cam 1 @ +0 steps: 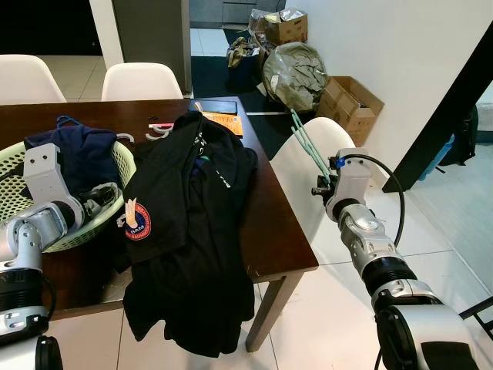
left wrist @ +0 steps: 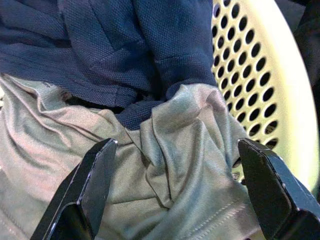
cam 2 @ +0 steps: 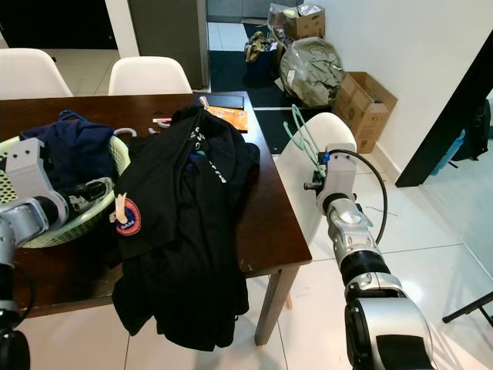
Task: Hang hanger
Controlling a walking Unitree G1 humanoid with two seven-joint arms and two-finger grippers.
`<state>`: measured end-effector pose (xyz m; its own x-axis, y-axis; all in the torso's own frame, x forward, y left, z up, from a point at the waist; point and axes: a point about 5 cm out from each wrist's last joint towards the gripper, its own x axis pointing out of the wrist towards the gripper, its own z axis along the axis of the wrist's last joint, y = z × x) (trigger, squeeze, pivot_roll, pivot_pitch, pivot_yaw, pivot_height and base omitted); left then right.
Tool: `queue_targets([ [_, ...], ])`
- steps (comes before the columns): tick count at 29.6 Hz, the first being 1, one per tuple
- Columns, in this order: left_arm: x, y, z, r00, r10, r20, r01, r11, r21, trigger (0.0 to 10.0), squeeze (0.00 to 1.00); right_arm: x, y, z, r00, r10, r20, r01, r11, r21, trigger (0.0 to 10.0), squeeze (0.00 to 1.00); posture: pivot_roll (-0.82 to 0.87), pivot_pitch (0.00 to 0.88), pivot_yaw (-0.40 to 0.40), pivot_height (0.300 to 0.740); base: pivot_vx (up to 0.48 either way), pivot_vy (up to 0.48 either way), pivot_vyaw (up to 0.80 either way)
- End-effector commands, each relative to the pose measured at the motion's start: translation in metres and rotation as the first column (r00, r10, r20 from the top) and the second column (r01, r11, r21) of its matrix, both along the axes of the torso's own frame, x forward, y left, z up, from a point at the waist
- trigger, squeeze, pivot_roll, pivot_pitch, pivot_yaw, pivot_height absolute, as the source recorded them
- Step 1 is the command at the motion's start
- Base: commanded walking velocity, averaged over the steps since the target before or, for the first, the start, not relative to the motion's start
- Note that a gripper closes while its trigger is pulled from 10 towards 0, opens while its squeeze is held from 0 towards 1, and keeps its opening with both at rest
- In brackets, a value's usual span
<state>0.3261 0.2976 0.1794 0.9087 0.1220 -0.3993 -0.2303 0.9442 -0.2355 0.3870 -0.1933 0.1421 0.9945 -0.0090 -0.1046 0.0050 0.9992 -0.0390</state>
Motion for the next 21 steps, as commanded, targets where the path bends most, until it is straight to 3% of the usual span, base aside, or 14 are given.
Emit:
queue_targets([
  [1, -0.003, 0.002, -0.011, 0.998, -0.007, -0.055, 0.006, 1.0, -0.009, 0.0, 0.0, 0.001, -0.003, 0.003, 1.0, -0.002, 0.012, 0.003, 1.0, -0.02, 10.0, 0.0, 0.07, 0.083, -0.097, 0.74, 0.0, 0.0, 0.0],
  [12, -0.003, 0.005, -0.008, 0.999, -0.008, -0.038, 0.008, 1.0, -0.003, 0.0, 0.0, 0.001, -0.003, 0.003, 1.0, 0.001, 0.008, -0.001, 1.0, -0.021, 10.0, 0.0, 0.07, 0.082, -0.098, 0.74, 0.0, 0.0, 0.0],
  [14, -0.002, 0.008, 0.001, 1.0, 0.006, 0.001, -0.006, 0.999, 0.035, 0.0, 0.0, 0.002, -0.002, 0.003, 1.0, 0.003, 0.008, -0.003, 1.0, -0.017, 10.0, 0.0, 0.08, 0.081, -0.098, 0.74, 0.0, 0.0, 0.0],
  [17, -0.004, 0.023, 0.059, 0.978, 0.053, 0.201, -0.105, 0.96, 0.258, 0.0, 0.0, 0.002, -0.001, 0.003, 1.0, 0.006, 0.01, -0.006, 1.0, 0.0, 10.0, 0.0, 0.08, 0.078, -0.096, 0.74, 0.0, 0.0, 0.0],
  [20, -0.004, 0.024, 0.069, 0.972, 0.052, 0.23, -0.121, 0.947, 0.299, 0.0, 0.0, 0.002, -0.001, 0.003, 1.0, 0.006, 0.01, -0.006, 1.0, 0.002, 10.0, 0.0, 0.08, 0.078, -0.096, 0.74, 0.0, 0.0, 0.0],
  [21, -0.006, 0.021, 0.096, 0.952, 0.018, 0.306, -0.132, 0.925, 0.355, 0.0, 0.0, 0.002, 0.0, 0.003, 1.0, 0.006, 0.009, -0.006, 1.0, 0.007, 10.0, 0.0, 0.09, 0.075, -0.096, 0.74, 0.0, 0.0, 0.0],
])
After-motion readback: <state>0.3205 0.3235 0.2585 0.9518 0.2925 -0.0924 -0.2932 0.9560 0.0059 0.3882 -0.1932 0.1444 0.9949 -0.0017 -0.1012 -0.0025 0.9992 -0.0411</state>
